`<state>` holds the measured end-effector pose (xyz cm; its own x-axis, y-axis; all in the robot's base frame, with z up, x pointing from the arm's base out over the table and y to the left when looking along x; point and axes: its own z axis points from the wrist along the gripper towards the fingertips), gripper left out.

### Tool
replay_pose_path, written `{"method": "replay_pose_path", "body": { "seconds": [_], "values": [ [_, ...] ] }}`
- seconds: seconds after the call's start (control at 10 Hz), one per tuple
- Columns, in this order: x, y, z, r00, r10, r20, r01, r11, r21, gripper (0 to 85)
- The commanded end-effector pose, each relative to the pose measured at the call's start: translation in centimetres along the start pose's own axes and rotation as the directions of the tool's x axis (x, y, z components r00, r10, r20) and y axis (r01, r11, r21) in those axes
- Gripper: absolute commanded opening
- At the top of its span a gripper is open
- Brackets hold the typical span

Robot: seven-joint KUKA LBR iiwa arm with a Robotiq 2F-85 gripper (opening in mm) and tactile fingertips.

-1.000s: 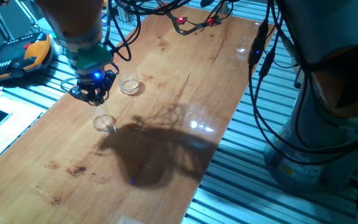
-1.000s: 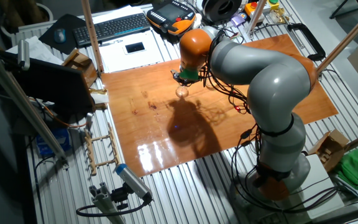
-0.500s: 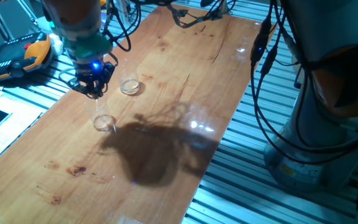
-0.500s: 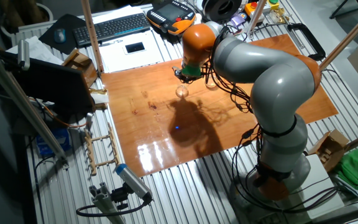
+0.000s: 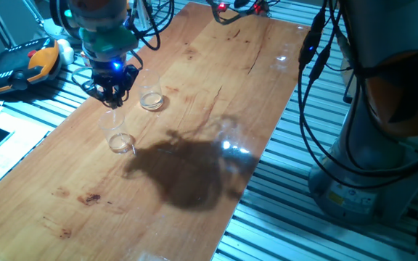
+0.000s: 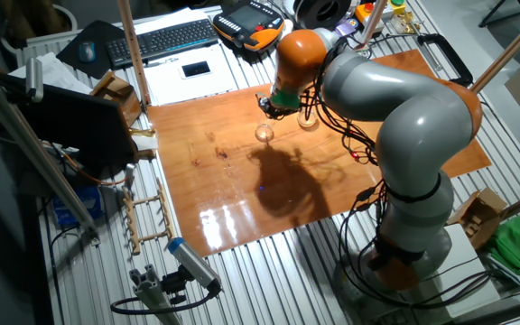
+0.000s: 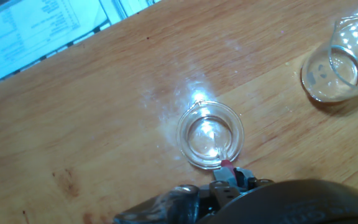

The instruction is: Transfer liquid using a dropper

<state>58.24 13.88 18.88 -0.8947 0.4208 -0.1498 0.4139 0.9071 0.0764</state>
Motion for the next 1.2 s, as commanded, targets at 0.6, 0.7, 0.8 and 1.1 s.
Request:
{"method": "replay_pose_path", "body": {
  "seconds": [0.6,0.7,0.8,1.1],
  "values": [
    [-0.10,-0.01,0.15,0.999,0.019,-0.037,-0.017,0.999,0.047,1.0],
    [-0.10,-0.01,0.15,0.999,0.026,-0.037,-0.025,0.999,0.039,1.0],
    [-0.10,-0.01,0.15,0.998,0.033,-0.050,-0.031,0.999,0.029,1.0],
    [0.04,0.37,-0.76,0.994,0.052,-0.091,-0.049,0.998,0.036,1.0]
  ]
}}
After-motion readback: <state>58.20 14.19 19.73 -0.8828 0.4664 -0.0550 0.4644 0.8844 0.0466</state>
